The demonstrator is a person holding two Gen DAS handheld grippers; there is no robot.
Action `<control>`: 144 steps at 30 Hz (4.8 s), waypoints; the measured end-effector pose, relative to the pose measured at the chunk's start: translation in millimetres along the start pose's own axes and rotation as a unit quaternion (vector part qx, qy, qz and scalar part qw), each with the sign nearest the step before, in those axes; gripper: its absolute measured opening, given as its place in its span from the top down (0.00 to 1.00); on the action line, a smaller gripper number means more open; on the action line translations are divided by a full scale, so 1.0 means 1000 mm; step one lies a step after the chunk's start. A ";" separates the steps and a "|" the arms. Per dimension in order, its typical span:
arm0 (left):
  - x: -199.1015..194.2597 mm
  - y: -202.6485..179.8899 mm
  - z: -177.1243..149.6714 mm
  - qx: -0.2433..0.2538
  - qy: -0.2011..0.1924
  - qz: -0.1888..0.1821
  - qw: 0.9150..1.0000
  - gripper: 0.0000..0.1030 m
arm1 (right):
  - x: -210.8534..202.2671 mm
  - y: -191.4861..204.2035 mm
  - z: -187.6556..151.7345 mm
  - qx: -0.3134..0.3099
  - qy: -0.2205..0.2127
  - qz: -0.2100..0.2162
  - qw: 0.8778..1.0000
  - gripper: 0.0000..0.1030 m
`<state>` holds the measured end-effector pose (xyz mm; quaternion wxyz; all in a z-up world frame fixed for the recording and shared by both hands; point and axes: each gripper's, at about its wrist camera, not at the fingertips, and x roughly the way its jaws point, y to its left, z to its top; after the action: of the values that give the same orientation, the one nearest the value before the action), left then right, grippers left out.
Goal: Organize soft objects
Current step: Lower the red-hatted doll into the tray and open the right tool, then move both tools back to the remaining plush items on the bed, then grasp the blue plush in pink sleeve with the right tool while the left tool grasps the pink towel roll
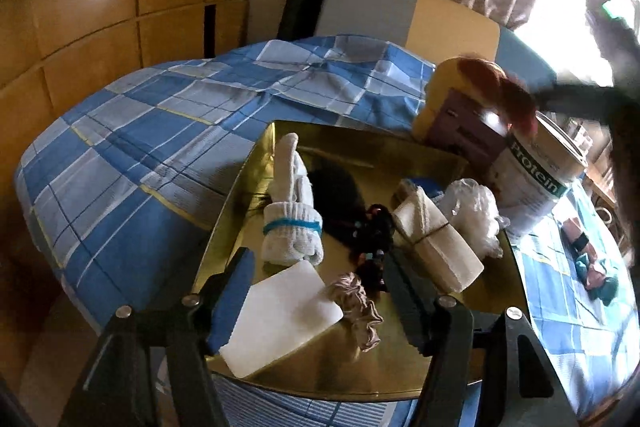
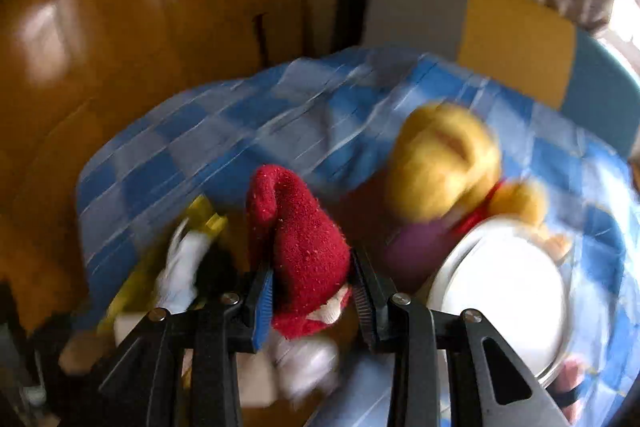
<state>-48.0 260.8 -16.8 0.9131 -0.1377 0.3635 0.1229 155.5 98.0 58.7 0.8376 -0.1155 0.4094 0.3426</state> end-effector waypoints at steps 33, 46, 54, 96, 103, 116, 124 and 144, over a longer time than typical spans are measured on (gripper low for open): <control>-0.023 -0.020 -0.005 0.030 -0.027 0.011 0.999 0.28 | 0.017 0.066 -0.138 -0.054 0.067 -0.005 0.996 0.43; -0.028 -0.036 -0.008 0.057 -0.029 -0.003 0.998 0.28 | -0.038 0.015 -0.142 0.012 0.011 -0.030 0.999 0.43; -0.032 -0.057 -0.007 0.087 -0.031 -0.016 0.996 0.28 | -0.078 -0.062 -0.153 0.090 -0.022 -0.097 0.991 0.43; 0.004 -0.284 -0.062 0.289 0.088 -0.226 0.926 0.28 | -0.153 -0.322 -0.333 0.616 -0.092 -0.186 0.760 0.40; 0.006 -0.264 -0.054 0.274 0.084 -0.217 0.933 0.28 | -0.148 -0.265 -0.305 0.563 -0.067 0.022 0.824 0.40; 0.010 -0.258 -0.048 0.257 0.082 -0.213 0.939 0.24 | -0.142 -0.256 -0.278 0.475 0.006 -0.102 0.874 0.40; 0.015 -0.262 -0.046 0.259 0.086 -0.210 0.939 0.24 | -0.087 -0.250 -0.278 0.468 0.063 -0.065 0.879 0.40; 0.069 -0.397 -0.030 0.261 0.157 -0.271 0.913 0.25 | -0.186 -0.295 -0.316 0.510 -0.079 -0.287 0.807 0.61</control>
<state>111.0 -110.2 -21.4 0.8463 -0.0053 0.4698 -0.2512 80.6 -358.7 -26.1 0.8657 0.2438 0.4056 -0.1631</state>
